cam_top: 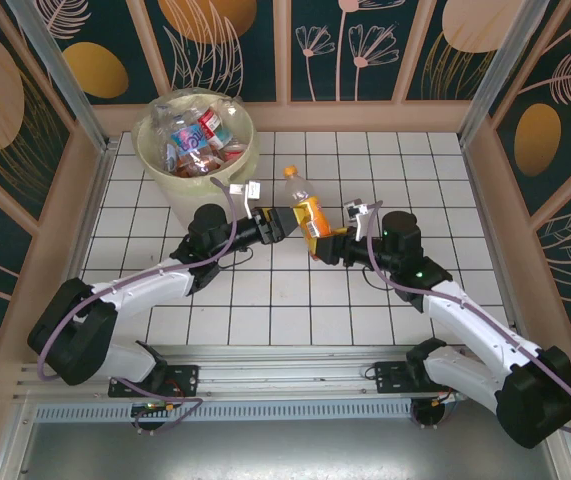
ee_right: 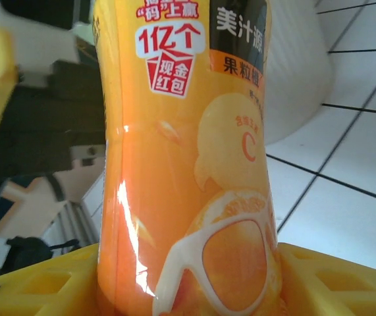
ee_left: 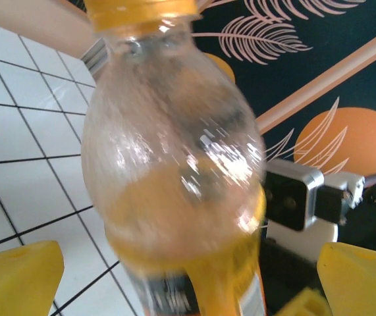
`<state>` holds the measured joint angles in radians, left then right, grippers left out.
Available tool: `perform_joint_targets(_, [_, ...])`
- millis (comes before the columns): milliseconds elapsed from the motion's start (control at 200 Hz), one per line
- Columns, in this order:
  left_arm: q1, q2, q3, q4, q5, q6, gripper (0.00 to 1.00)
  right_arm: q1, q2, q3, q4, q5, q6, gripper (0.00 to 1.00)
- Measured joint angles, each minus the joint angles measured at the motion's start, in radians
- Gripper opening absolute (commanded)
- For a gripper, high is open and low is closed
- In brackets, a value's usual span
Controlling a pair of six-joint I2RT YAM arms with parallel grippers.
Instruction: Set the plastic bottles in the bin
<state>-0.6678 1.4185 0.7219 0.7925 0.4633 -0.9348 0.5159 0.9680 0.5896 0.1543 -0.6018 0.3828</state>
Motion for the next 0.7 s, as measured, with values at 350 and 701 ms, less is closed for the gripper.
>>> perform_joint_targets(350, [-0.002, 0.065, 0.042, 0.085, 0.001, -0.104, 0.59, 0.008, -0.017, -0.032, 0.027, -0.064, 0.017, 0.63])
perform_joint_targets(701, [-0.002, -0.024, 0.110, -0.119, -0.034, -0.048, 0.52, 0.014, -0.035, -0.030, 0.032, -0.082, 0.030, 0.90])
